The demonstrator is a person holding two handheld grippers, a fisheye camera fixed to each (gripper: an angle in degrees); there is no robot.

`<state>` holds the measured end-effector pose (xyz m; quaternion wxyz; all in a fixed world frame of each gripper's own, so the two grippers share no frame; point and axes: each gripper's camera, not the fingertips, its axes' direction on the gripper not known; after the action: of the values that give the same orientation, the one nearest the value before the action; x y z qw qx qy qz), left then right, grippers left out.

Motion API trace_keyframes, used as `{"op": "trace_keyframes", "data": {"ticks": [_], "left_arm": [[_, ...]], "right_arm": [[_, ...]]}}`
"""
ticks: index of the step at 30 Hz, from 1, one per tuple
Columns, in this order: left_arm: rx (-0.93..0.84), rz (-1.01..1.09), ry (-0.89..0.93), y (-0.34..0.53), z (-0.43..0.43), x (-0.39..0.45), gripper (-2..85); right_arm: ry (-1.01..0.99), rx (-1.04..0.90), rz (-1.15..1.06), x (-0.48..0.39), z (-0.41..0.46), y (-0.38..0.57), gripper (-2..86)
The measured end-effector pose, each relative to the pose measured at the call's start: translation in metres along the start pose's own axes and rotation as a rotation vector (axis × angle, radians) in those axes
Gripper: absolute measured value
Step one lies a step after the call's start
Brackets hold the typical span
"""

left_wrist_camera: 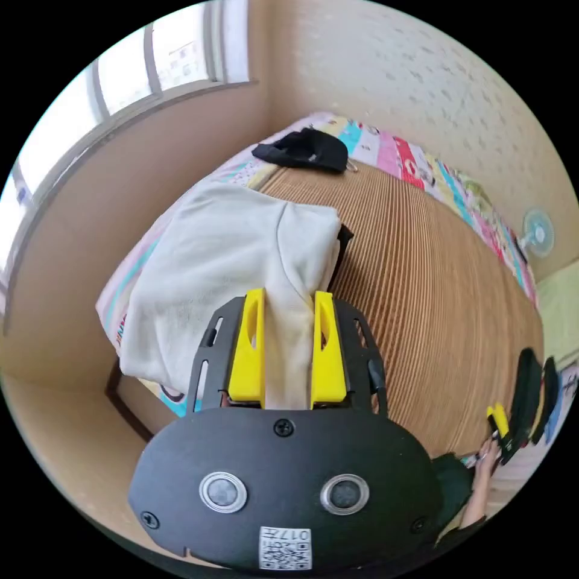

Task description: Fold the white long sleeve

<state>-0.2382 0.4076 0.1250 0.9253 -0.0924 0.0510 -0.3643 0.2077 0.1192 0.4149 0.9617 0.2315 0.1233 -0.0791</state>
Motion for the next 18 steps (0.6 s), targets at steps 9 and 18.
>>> {"op": "trace_keyframes", "data": {"ticks": [9, 18], "left_arm": [[0.272, 0.492, 0.505, -0.002, -0.156, 0.19, 4.0], [-0.22, 1.242, 0.993, 0.124, -0.13, 0.39, 3.3]], "right_arm": [[-0.002, 0.003, 0.001, 0.012, -0.008, -0.004, 14.7], [-0.069, 0.031, 0.099, 0.048, -0.022, -0.007, 11.6]]}}
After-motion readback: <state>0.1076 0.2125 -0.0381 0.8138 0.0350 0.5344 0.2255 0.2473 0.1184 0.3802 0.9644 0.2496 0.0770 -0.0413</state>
